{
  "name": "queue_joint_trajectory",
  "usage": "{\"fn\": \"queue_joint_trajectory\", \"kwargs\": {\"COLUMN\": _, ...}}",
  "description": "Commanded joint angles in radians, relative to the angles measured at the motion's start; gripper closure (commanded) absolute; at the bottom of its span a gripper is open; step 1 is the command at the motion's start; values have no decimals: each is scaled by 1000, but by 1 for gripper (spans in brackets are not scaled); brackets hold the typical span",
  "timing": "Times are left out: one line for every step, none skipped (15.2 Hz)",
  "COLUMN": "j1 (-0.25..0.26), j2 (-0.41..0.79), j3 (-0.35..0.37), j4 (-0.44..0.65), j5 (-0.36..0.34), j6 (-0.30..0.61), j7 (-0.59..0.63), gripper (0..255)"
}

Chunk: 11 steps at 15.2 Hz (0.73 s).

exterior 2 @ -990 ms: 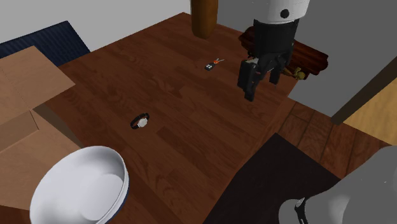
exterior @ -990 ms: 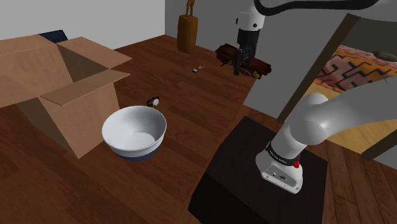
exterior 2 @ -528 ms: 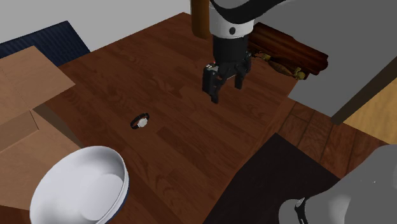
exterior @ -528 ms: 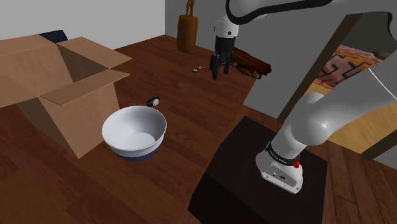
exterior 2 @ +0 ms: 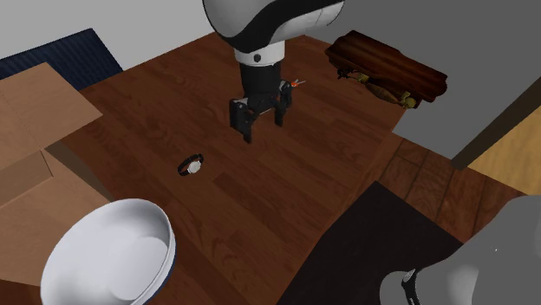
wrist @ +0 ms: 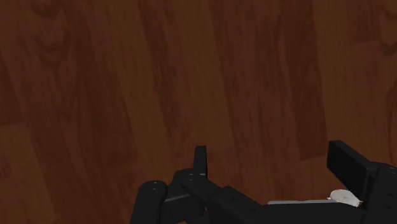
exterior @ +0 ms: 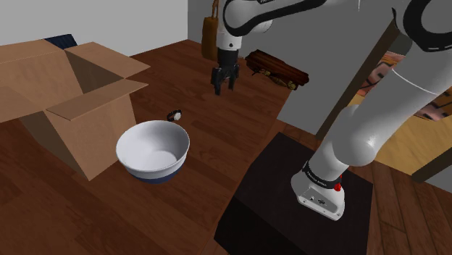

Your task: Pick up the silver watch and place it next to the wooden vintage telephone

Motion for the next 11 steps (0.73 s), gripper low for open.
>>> {"fn": "queue_joint_trajectory", "kwargs": {"j1": 11, "j2": 69, "j3": 7, "j4": 54, "j5": 22, "j6": 19, "j7": -4, "gripper": 0}}
{"fn": "queue_joint_trajectory", "kwargs": {"j1": 15, "j2": 105, "j3": 11, "j4": 82, "j5": 32, "j6": 29, "j7": -7, "gripper": 0}}
{"fn": "queue_joint_trajectory", "kwargs": {"j1": 19, "j2": 140, "j3": 15, "j4": 110, "j5": 42, "j6": 37, "j7": -10, "gripper": 0}}
{"fn": "queue_joint_trajectory", "kwargs": {"j1": 23, "j2": 175, "j3": 18, "j4": 140, "j5": 52, "j6": 44, "j7": -13, "gripper": 0}}
{"fn": "queue_joint_trajectory", "kwargs": {"j1": 27, "j2": 210, "j3": 22, "j4": 171, "j5": 61, "j6": 50, "j7": -16, "gripper": 0}}
{"fn": "queue_joint_trajectory", "kwargs": {"j1": 30, "j2": 246, "j3": 26, "j4": 203, "j5": 70, "j6": 55, "j7": -18, "gripper": 0}}
{"fn": "queue_joint_trajectory", "kwargs": {"j1": 33, "j2": 281, "j3": 31, "j4": 237, "j5": 78, "j6": 59, "j7": -20, "gripper": 0}}
{"fn": "queue_joint_trajectory", "kwargs": {"j1": 36, "j2": 317, "j3": 35, "j4": 272, "j5": 86, "j6": 62, "j7": -22, "gripper": 0}}
{"fn": "queue_joint_trajectory", "kwargs": {"j1": 39, "j2": 353, "j3": 40, "j4": 308, "j5": 94, "j6": 64, "j7": -24, "gripper": 0}}
{"fn": "queue_joint_trajectory", "kwargs": {"j1": 42, "j2": 389, "j3": 44, "j4": 346, "j5": 101, "j6": 64, "j7": -25, "gripper": 0}}
{"fn": "queue_joint_trajectory", "kwargs": {"j1": 45, "j2": 425, "j3": 49, "j4": 385, "j5": 107, "j6": 64, "j7": -26, "gripper": 0}}
